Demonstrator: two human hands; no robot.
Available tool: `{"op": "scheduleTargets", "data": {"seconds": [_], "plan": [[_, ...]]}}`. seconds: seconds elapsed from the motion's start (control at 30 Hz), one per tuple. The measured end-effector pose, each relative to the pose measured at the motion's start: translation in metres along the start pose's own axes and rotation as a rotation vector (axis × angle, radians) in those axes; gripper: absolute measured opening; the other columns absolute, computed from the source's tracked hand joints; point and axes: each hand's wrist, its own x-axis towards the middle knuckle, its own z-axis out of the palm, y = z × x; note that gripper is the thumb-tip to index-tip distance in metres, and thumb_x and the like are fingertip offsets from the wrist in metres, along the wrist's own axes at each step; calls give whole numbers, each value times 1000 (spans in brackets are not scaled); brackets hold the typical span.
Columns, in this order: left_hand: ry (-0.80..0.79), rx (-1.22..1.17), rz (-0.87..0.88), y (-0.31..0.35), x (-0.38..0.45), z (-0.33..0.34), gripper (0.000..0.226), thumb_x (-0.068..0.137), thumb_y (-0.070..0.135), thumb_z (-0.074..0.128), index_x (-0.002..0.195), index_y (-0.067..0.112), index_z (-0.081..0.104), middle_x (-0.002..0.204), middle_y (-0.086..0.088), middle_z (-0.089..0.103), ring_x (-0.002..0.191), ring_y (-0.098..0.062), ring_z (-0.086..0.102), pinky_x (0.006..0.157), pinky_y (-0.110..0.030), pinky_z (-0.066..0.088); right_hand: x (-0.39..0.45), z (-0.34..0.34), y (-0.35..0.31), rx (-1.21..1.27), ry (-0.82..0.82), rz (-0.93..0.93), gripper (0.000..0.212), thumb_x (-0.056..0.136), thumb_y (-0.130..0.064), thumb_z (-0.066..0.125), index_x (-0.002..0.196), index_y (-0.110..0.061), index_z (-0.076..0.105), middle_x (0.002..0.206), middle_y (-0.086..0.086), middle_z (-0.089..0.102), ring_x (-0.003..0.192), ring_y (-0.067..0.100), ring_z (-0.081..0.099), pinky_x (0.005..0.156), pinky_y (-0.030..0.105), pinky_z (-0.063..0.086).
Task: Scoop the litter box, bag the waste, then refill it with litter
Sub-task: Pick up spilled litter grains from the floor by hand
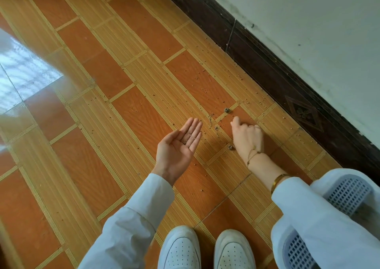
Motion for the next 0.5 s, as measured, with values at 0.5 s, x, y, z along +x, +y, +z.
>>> {"op": "scheduleTargets", "data": {"seconds": [0.5], "plan": [[24,63,-6,-5,5,-3,46,102,17,27,134,-5,50,135,-19,57,127,-29,54,115,-38,32,-14,-50,-55,474,132,-306,36,102,-30,34,96,-7,62,41,-10,40,34,5,20,43,13,24]]}}
